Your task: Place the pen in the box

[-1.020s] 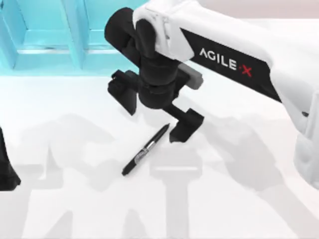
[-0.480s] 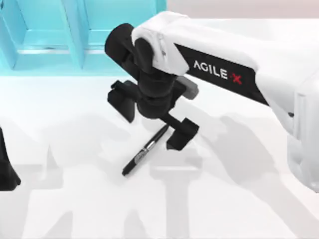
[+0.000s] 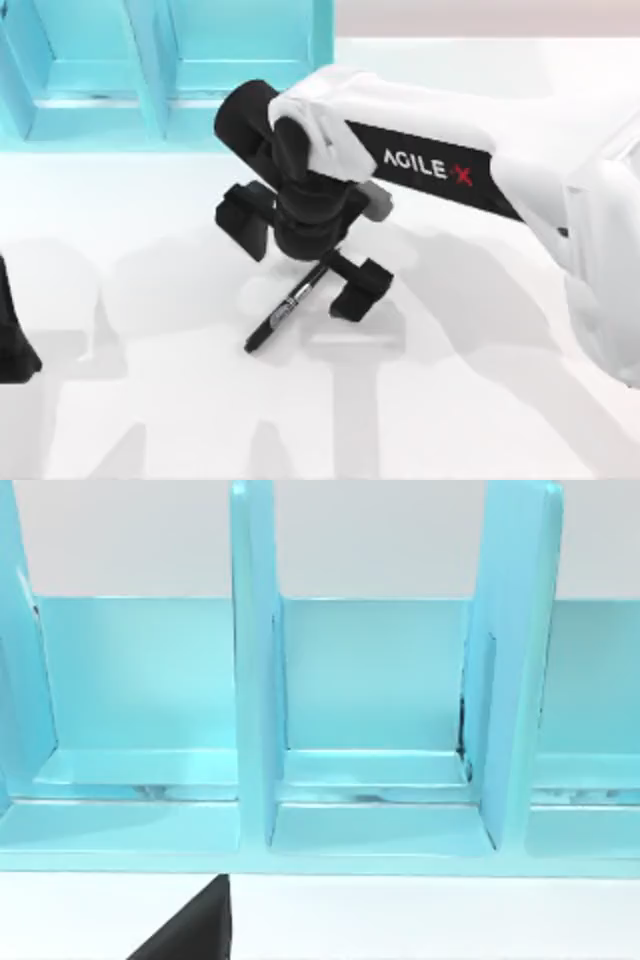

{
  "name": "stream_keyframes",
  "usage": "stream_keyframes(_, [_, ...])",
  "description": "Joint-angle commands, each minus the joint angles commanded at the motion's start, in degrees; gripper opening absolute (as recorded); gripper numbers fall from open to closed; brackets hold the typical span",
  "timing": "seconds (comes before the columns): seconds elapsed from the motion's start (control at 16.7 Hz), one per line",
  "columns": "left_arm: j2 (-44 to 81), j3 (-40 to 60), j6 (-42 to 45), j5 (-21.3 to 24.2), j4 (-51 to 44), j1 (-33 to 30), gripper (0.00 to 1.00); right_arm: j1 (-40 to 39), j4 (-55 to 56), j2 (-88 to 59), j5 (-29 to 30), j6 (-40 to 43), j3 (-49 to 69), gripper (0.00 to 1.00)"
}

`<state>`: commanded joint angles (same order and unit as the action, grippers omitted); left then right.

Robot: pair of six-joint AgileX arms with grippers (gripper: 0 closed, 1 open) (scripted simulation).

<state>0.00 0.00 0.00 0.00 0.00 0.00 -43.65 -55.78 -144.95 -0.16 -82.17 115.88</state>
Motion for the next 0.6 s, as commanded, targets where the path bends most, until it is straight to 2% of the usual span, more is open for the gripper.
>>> stream_keyframes(0.06, [0.00, 0.00, 0.00, 0.00, 0.00, 0.00, 1.00, 0.00, 0.00, 0.00, 0.00, 0.00, 0.00, 1.00])
stream_keyframes(0.6, [0.00, 0.00, 0.00, 0.00, 0.00, 0.00, 1.00, 0.00, 0.00, 0.00, 0.00, 0.00, 0.00, 0.32])
